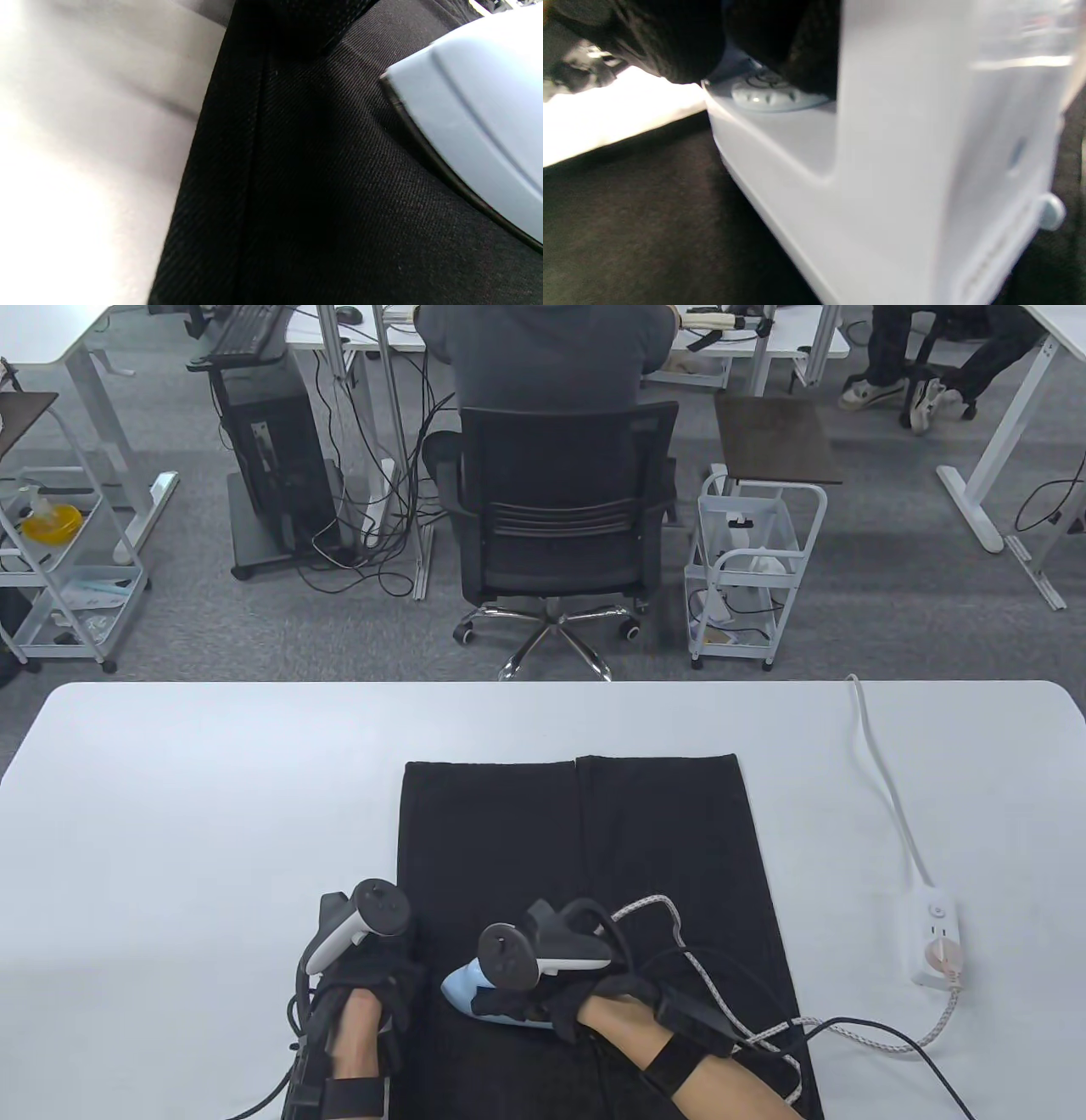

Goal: Iron trousers with electric iron on table

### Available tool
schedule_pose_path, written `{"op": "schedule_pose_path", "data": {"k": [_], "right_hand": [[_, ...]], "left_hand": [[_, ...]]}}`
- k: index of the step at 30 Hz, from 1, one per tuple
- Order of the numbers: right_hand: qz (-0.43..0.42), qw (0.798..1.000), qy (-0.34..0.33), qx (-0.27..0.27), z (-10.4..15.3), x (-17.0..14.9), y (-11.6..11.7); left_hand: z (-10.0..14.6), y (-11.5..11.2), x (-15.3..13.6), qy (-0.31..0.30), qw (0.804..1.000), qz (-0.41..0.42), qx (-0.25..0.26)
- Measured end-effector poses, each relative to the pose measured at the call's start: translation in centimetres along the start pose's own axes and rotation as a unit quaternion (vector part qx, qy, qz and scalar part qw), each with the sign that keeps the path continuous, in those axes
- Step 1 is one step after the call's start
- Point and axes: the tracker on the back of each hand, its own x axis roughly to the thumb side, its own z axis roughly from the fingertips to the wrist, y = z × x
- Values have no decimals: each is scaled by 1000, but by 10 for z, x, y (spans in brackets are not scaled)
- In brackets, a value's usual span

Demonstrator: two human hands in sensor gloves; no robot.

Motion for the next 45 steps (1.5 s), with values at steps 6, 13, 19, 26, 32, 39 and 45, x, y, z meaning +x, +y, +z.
{"op": "schedule_pose_path", "data": {"k": [6, 13, 19, 26, 32, 39, 45], "right_hand": [[-104, 983, 16, -148, 69, -23, -44], [-111, 952, 130, -255, 160, -92, -80], [-122, 910, 278, -283, 222, -173, -95], [-253, 807, 423, -324, 260, -272, -103], [-350, 756, 423, -357, 249, -308, -85], [-359, 760, 438, -319, 222, -322, -36], [-361, 765, 429, -316, 207, -321, 1]], "left_hand": [[0, -1, -3, -5, 1000, 8, -2], [0, -2, -1, -3, 1000, 6, -2], [0, -3, -1, -5, 1000, 9, -3], [0, -3, 0, -6, 1000, 8, -2], [-1, -3, 0, -11, 1000, 14, -4], [0, -3, 0, -11, 1000, 16, -3], [-1, -3, 0, -12, 1000, 15, -2]]}}
